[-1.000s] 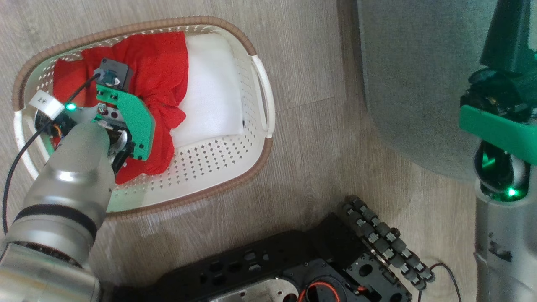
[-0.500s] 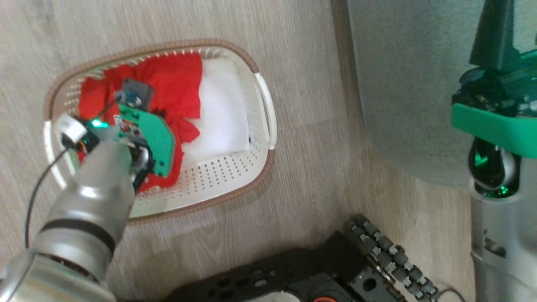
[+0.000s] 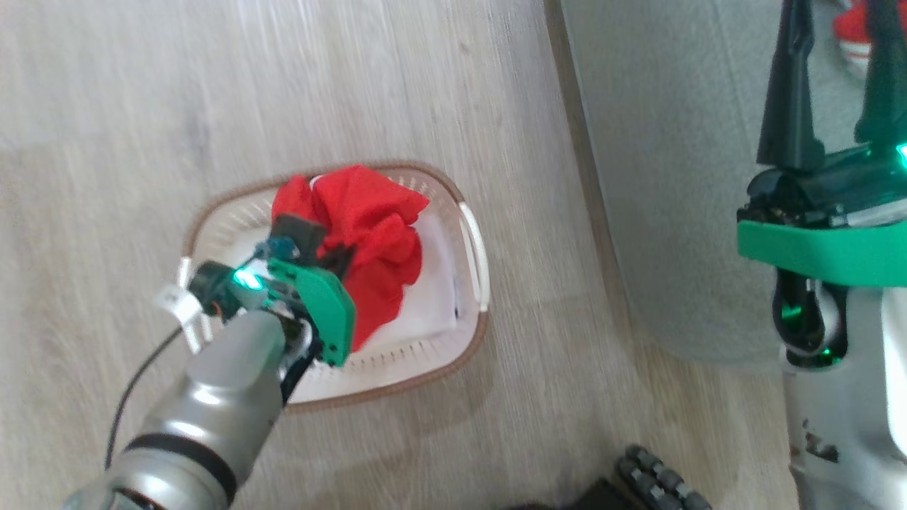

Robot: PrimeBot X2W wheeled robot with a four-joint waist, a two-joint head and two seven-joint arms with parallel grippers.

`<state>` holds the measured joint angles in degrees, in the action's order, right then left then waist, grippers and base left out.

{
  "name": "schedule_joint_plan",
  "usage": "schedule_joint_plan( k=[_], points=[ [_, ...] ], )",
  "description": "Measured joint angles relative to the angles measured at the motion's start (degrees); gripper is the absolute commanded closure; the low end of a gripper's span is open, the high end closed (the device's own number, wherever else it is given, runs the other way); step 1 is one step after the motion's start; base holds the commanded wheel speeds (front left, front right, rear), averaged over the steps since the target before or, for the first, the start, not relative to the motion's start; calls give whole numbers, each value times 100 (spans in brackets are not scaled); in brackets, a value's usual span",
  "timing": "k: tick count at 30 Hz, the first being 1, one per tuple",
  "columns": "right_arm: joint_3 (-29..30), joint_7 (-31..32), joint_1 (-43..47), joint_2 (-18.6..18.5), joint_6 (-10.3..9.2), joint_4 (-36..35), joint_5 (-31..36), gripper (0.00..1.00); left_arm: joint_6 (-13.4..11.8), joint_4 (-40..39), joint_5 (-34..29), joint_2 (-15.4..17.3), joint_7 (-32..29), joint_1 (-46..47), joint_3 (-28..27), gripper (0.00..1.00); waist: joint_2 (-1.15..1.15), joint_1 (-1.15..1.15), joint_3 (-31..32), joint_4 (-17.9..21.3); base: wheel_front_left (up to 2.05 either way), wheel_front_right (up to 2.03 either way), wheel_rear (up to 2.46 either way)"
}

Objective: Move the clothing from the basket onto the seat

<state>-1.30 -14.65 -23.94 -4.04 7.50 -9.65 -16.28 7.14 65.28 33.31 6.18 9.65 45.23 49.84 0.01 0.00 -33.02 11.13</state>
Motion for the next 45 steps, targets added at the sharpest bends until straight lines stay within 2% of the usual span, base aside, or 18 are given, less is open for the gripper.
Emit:
schedule_joint_plan(
  k=[11, 20, 29, 32, 36, 45],
  points=[
    [-45, 1, 670, -287, 0, 338, -144, 0, 0, -823, 620, 22, 404, -606, 413, 100, 0, 0, 1345, -412, 0, 0, 0],
    [-54, 13, 1156, -385, 0, 441, -267, 0, -14, -1922, 678, 278, 455, -868, 115, 100, 0, 0, 2228, -741, 0, 0, 0],
    [-146, 104, 1674, -452, 0, 479, -447, 0, -371, -3373, 661, 679, 442, -1107, -113, 100, 0, 0, 2898, -964, 0, 0, 0],
    [-221, 116, 1708, -491, 0, 488, -448, 0, -497, -3902, 662, 839, 270, -1104, -216, 100, 0, 0, 3023, -1015, 0, 0, 0],
    [-393, 170, 1853, -490, 0, 492, -497, 0, -710, -4568, 662, 1020, -2, -1067, -269, 100, 0, 0, 3122, -1074, 0, 0, 0],
    [-790, 205, 1895, -522, 0, 541, -558, 0, -931, -5427, 662, 1185, -411, -773, -377, 100, 0, 0, 3162, -1133, 0, 0, 0]
  ],
)
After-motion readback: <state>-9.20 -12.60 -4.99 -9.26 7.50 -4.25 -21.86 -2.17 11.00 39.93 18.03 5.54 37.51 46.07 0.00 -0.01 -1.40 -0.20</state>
